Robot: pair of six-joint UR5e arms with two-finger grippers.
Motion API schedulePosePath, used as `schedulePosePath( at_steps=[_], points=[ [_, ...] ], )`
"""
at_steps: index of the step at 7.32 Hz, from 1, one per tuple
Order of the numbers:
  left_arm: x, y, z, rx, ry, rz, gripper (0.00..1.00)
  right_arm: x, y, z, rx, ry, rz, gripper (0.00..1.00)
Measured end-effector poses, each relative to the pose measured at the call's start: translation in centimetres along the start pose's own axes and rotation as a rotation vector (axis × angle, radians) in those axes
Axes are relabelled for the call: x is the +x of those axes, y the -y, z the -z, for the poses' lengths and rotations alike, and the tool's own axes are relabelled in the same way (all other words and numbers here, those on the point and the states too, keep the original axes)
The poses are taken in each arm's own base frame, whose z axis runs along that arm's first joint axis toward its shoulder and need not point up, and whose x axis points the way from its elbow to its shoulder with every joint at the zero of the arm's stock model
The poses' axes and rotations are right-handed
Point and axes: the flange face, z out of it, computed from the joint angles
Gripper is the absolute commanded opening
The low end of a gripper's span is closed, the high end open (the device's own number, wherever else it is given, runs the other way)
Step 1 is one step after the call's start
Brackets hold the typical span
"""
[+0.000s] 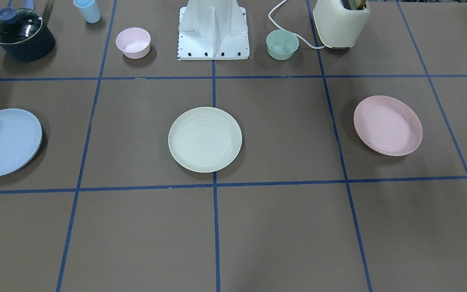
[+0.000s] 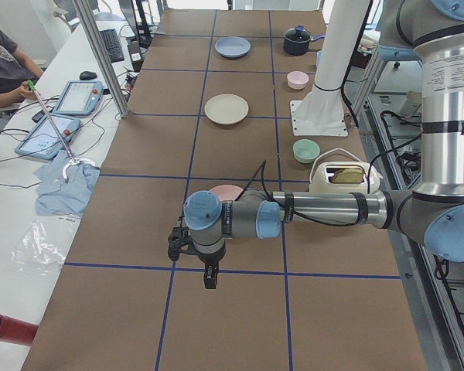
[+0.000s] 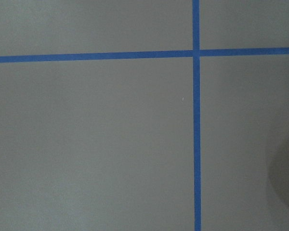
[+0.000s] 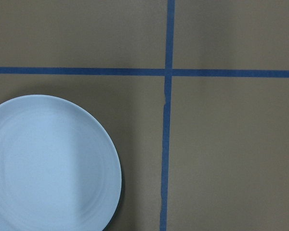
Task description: Stack three plates with pink and blue
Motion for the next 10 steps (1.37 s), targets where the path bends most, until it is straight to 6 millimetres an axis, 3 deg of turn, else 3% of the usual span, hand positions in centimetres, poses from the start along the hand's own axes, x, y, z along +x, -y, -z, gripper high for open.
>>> schedulePosePath(
  at_steps=[7, 10],
  points=[
    [0.9, 1.3, 0.4, 0.143, 0.003, -0.139, 1.0, -0.5, 0.2, 0.4, 0.009, -0.002, 0.008, 1.0],
    [4.1, 2.7, -0.4, 0.135, -0.21, -0.182, 1.0, -2.6, 2.6, 2.4, 0.046, 0.001, 0.049, 1.0]
  ],
)
